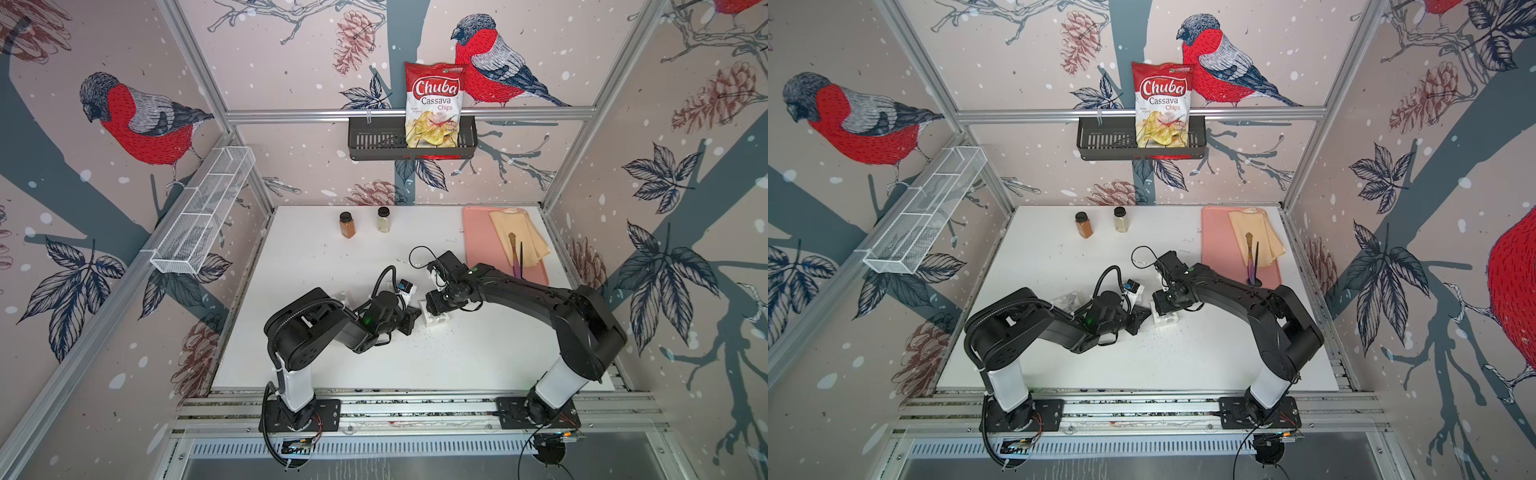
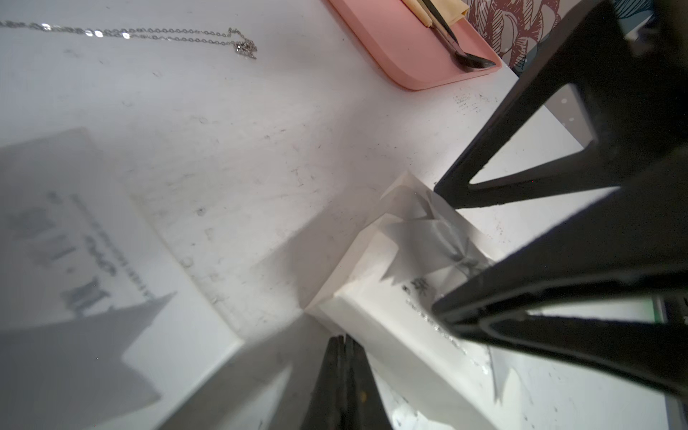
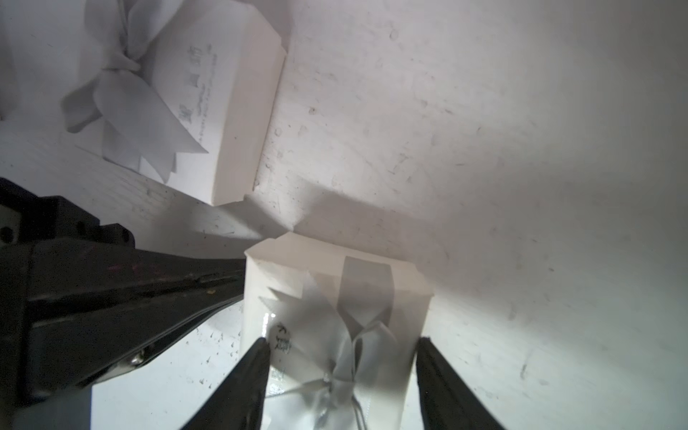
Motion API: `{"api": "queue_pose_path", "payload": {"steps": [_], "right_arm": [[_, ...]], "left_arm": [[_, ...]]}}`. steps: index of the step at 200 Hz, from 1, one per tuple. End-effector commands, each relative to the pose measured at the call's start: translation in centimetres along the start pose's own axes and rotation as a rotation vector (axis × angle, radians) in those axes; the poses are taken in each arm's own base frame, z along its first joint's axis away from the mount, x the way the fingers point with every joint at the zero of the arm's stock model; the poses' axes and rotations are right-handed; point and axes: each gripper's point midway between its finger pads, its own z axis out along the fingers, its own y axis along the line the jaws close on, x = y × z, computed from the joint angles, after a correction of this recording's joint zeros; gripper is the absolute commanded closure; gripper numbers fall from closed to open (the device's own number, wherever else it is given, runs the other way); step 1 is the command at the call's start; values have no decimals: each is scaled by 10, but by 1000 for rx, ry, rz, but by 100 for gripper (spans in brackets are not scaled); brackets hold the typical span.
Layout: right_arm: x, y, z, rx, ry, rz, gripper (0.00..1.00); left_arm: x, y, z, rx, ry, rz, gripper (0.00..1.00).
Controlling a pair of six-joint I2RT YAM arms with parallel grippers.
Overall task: Take the necklace out of the lift-off lid jewelry box
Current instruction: Close the lid on the jewelry box.
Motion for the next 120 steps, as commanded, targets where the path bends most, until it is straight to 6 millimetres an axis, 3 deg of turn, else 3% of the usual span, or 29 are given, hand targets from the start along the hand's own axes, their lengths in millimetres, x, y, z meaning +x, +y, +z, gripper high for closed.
{"api": "queue_pose_path", "payload": {"steps": [1, 58, 97, 120], "right_arm": [[0, 3, 4, -16, 3, 1, 38], [7, -7, 15, 35, 26, 16, 40], [11, -16, 20, 80, 33, 19, 41], [6, -18, 14, 97, 0, 22, 40]], "left_arm": [[-7, -8, 2, 33, -25, 0, 99], [-8, -3, -9, -24, -7, 19, 100], [-34, -14, -31, -30, -44, 80, 97], [-56, -23, -48, -41, -92, 111, 96]]}}
